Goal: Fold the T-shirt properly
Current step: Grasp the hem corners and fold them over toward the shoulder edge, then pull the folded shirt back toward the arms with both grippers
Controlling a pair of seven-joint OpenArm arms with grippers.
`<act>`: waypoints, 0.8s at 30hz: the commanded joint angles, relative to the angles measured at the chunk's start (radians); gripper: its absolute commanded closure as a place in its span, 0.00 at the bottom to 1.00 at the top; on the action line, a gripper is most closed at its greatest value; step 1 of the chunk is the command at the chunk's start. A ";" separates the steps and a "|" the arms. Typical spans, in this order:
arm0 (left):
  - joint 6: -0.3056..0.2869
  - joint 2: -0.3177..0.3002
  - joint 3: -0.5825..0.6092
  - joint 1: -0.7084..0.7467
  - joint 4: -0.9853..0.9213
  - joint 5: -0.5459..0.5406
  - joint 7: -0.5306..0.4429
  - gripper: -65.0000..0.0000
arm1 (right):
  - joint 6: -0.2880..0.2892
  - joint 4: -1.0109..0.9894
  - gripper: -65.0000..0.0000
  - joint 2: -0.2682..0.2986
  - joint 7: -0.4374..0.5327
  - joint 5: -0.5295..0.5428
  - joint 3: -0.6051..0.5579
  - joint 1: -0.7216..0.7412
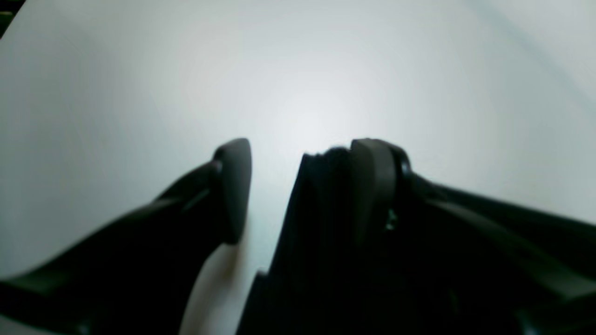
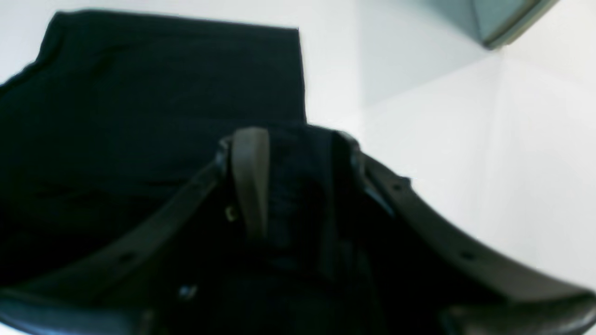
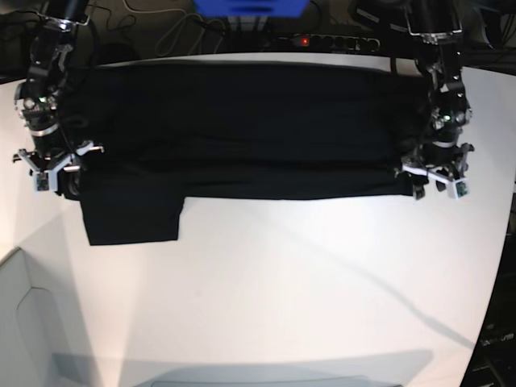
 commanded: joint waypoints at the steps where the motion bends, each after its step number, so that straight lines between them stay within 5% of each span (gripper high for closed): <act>1: -0.001 -0.013 -0.002 -0.021 0.001 -0.001 -0.026 0.50 | 0.015 0.018 0.64 0.014 0.024 0.008 0.007 0.008; 14: -0.003 0.016 0.052 -0.069 -0.045 0.009 -0.025 0.52 | 0.015 0.018 0.64 0.014 0.024 0.008 0.007 0.011; 20: -0.001 0.019 0.063 -0.067 -0.045 0.005 -0.025 0.96 | 0.015 0.020 0.64 0.014 0.024 0.008 0.007 0.014; 24: -0.001 0.019 0.063 -0.058 -0.033 0.003 -0.023 0.99 | 0.015 0.020 0.64 0.014 0.024 0.008 0.011 0.038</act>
